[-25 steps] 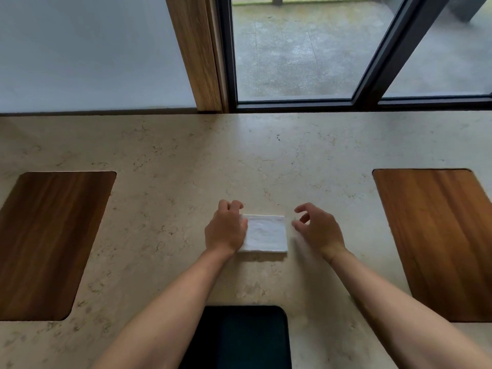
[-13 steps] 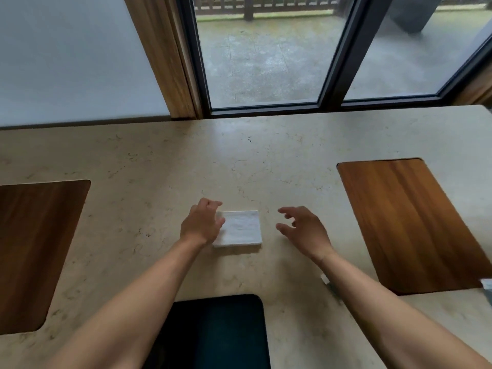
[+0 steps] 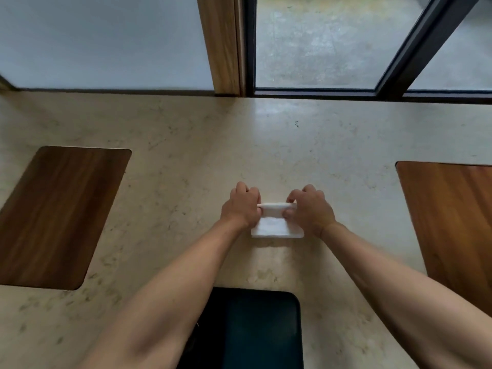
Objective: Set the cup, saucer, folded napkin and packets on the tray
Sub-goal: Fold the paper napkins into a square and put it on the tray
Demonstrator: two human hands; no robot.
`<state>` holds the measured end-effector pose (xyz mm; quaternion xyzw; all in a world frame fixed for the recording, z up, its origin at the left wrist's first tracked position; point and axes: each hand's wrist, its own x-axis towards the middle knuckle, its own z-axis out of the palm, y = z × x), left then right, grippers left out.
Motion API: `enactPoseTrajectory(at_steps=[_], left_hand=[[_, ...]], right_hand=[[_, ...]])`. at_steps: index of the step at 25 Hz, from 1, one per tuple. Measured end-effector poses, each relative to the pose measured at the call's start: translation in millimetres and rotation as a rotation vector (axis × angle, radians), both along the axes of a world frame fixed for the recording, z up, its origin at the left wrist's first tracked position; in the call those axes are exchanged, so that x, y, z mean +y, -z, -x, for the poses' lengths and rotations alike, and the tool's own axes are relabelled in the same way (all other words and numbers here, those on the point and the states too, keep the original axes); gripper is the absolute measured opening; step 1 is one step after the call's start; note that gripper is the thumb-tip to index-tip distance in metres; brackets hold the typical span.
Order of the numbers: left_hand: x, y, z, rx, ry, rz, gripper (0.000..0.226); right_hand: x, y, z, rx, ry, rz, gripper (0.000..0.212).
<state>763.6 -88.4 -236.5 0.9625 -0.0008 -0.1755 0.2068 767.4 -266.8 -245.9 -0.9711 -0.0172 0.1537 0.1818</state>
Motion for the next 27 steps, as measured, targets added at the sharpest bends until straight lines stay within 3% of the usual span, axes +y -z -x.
enactPoseTrajectory(at_steps=[2,5,10,12,18,27], left_hand=[[1,-1,1,-0.022,0.039,0.041,0.01],[10,-8,7,0.001,0.034,0.208,0.01],[28,-41,28,0.02,-0.095,0.478,0.01],[31,-59,41,0.063,-0.149,0.576,0.008],[42,-79,95,0.137,-0.163,0.529,0.013],[49,-67,154,0.298,0.056,0.181,0.016]], right_hand=[[0,0,0,0.001,0.007,-0.03,0.015],[-4,-9,10,0.021,0.088,-0.248,0.011],[-9,-44,50,0.206,0.475,-0.82,0.012],[-7,-61,69,0.209,0.565,-0.907,0.015],[0,-80,127,0.2,0.588,-0.954,0.02],[8,-58,199,0.212,0.446,-0.65,0.019]])
